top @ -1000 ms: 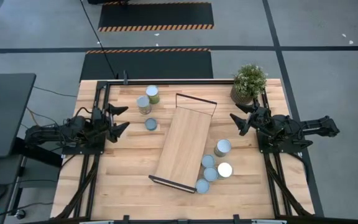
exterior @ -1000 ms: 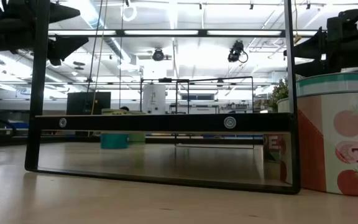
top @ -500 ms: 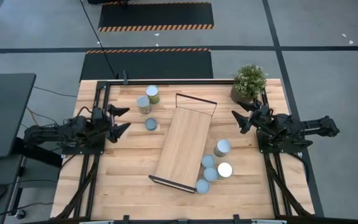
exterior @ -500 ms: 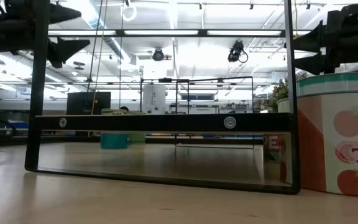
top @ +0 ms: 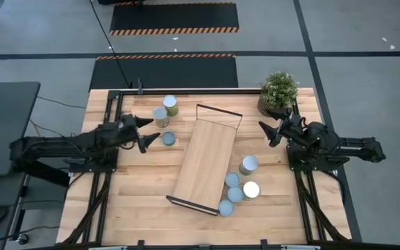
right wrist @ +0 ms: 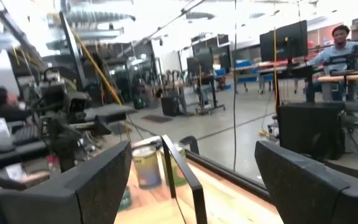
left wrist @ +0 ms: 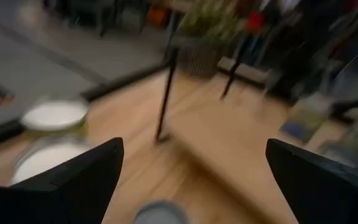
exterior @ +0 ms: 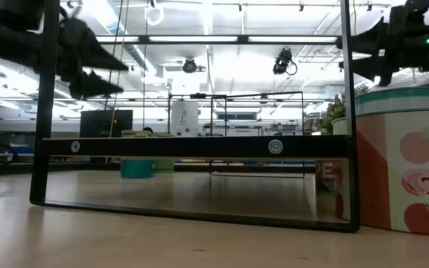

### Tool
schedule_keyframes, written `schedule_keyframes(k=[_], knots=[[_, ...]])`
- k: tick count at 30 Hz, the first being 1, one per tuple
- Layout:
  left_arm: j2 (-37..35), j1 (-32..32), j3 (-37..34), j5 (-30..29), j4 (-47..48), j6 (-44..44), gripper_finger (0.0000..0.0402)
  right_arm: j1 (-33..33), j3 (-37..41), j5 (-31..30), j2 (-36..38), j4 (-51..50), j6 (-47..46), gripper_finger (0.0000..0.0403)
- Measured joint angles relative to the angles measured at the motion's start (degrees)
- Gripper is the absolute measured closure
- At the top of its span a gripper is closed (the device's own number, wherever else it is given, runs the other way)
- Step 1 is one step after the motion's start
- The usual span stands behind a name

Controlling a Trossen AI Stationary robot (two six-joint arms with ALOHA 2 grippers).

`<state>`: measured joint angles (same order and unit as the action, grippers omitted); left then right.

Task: Pick and place cans onto a shelf
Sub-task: Put the canned peaches on the shelf

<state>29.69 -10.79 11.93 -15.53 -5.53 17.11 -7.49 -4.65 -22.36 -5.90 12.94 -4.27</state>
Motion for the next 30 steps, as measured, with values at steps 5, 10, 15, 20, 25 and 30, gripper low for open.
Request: schedule_keyframes(k=[5, 10, 15, 20, 25, 30], knots=[[5.06, -5.48, 5.27, 2.45, 10.20, -1.03, 0.0002, -4.15, -1.13, 4.23, -5.96, -0.72, 0.24, 0.0054], [7.89, -9.85, 12.12, 5.29, 22.53, -1.84, 0.0002, -6.44, -1.14, 5.46, -10.13, -0.34, 0.05, 0.0054], [12.36, -12.36, 15.51, 5.29, 27.48, -3.58, 0.0002, -7.49, -1.16, 6.24, -13.26, 3.82, 1.08, 0.0054], [18.95, -13.42, 15.49, 5.16, 28.11, -8.57, 0.0002, -7.60, -1.16, 10.56, -15.52, 9.65, 1.31, 0.0054], [26.00, -15.24, 15.49, 5.11, 28.03, -8.48, 0.0002, -7.60, -1.20, 15.76, -17.77, 14.44, 1.86, 0.0054], [32.13, -17.37, 15.49, 4.48, 25.79, -7.86, 0.0002, -7.60, -1.20, 16.47, -20.03, 17.47, 4.94, 0.0054]])
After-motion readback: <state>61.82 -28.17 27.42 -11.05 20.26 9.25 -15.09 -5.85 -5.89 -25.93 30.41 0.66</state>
